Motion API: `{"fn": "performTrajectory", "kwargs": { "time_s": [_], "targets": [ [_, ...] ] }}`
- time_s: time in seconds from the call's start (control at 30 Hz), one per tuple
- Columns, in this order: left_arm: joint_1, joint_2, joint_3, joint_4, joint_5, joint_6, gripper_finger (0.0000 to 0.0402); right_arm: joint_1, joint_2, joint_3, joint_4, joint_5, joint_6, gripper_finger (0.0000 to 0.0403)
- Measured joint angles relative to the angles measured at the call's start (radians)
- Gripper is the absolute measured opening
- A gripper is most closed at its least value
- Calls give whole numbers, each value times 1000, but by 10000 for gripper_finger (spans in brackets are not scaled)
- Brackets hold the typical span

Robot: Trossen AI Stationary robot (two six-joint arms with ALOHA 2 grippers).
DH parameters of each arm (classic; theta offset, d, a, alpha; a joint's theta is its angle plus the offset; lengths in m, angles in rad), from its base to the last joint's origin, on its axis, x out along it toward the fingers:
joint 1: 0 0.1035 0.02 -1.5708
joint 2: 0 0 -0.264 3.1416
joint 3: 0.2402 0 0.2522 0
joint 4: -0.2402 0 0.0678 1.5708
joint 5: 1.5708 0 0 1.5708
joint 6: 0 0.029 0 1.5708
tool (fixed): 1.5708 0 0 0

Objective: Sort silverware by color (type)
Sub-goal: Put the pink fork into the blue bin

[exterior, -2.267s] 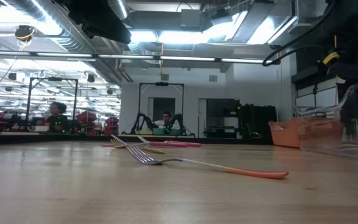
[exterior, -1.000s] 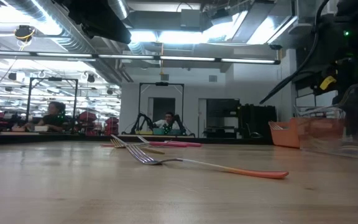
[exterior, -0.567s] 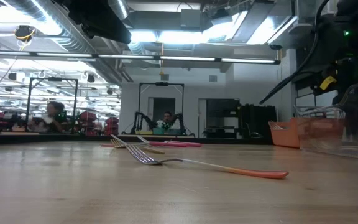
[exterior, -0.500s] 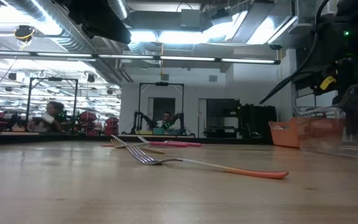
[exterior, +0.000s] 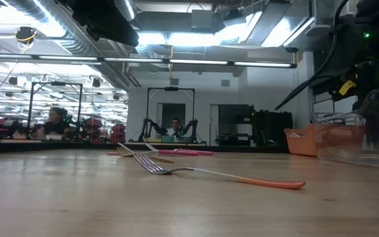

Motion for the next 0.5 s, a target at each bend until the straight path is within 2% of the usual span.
{"fn": "performTrajectory", "kwargs": {
  "time_s": [0.5],
  "targets": [
    [0, 0, 0, 0, 0, 0, 85, 0, -2, 18, -35, -52, -53, 60]
  ]
}}
